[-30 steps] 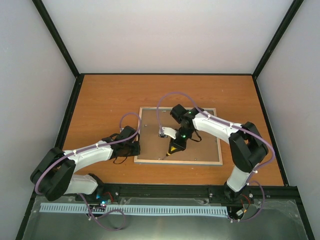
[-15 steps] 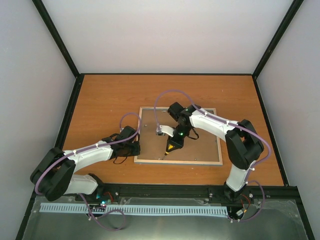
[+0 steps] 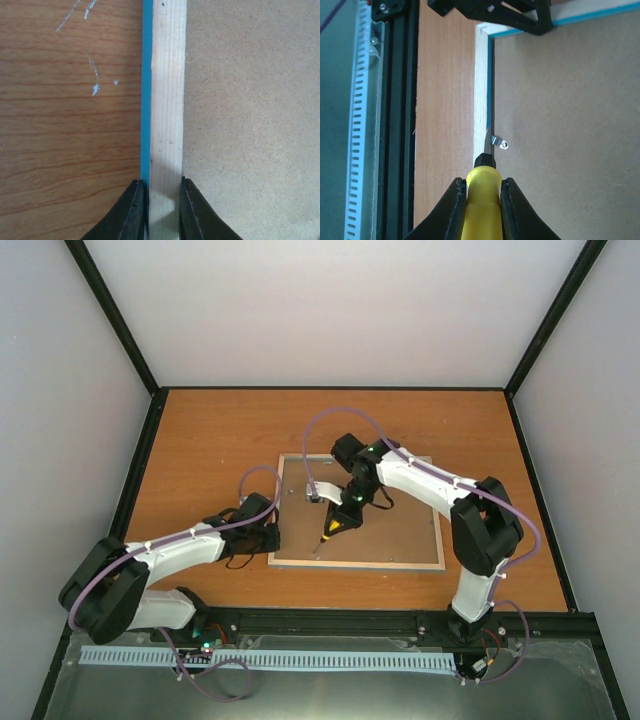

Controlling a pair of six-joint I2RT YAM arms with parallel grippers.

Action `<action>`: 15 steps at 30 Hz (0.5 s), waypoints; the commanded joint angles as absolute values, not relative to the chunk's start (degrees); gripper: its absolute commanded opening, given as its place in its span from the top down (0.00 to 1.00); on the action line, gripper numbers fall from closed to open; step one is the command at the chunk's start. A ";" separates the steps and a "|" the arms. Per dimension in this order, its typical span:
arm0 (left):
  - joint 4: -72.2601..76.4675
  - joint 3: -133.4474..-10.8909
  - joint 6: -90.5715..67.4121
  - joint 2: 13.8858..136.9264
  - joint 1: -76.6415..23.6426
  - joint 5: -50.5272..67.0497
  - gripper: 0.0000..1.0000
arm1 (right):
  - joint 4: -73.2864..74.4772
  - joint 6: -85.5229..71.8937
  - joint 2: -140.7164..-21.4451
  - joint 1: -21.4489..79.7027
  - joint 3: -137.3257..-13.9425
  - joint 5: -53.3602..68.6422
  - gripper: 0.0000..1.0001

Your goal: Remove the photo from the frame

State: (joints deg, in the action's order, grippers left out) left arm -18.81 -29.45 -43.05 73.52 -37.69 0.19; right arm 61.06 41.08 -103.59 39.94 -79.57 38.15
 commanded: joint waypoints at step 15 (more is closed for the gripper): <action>-19.44 -28.28 -43.49 70.87 -38.14 0.81 0.99 | 60.70 44.00 -104.40 40.52 -76.67 35.72 0.97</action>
